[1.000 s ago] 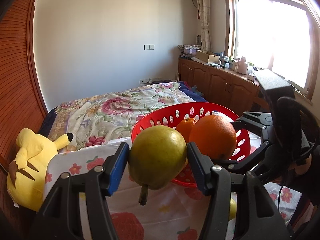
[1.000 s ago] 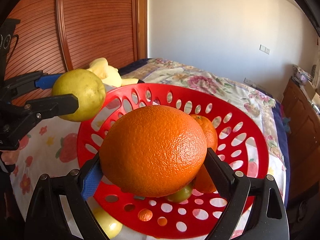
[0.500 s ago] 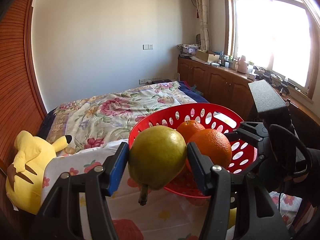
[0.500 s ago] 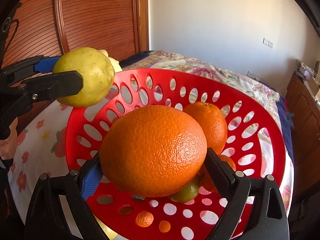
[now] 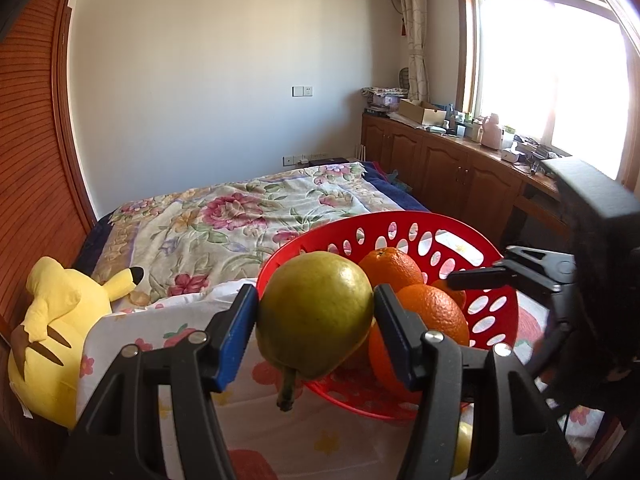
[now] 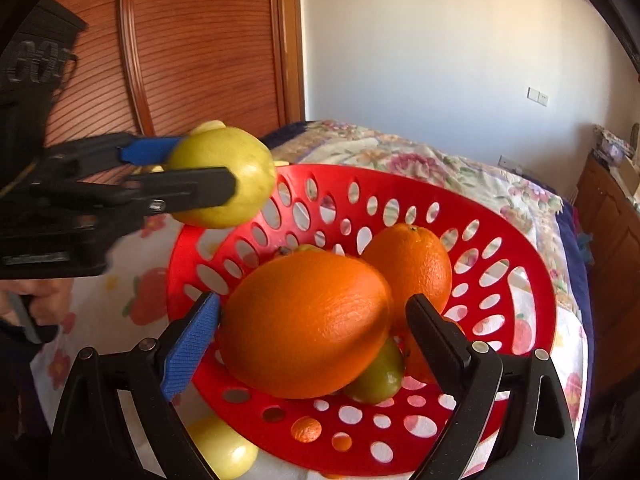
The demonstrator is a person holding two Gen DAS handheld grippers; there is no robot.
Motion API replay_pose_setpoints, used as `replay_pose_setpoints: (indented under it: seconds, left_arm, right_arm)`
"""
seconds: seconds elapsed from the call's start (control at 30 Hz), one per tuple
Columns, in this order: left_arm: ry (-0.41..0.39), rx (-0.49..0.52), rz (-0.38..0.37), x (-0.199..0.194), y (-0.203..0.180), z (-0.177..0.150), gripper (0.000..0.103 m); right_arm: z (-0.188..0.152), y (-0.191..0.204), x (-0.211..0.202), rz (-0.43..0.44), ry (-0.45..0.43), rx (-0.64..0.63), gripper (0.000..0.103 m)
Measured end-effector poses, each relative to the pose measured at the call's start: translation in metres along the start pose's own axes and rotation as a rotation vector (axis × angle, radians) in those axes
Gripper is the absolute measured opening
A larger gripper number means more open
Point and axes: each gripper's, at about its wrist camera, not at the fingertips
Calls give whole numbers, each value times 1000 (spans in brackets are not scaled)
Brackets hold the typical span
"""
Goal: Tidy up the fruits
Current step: 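Open the right tool to drop the orange into the basket while the left tool releases the pear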
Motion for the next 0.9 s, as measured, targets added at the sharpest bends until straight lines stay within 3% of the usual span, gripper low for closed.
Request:
replay_pose_setpoints:
  seconds: [0.3, 0.63, 0.9]
  left_arm:
    - [27, 8, 2, 20, -7, 1, 58]
    - [73, 16, 38, 42, -12, 1, 59]
    - [63, 25, 47, 40, -14, 5, 60]
  right_arm:
    - [-1, -19, -29, -43, -55, 59, 95]
    - [-13, -35, -31, -86, -40, 79, 95]
    - [-18, -37, -34, -87, -38, 83, 95]
Point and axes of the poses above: each gripper's, at about its wrist camera, not at the fingertips, and x roughly the way its jaws point, y to its left, z to its top, and after that the axes turned 6 degrees about -y, right-handed
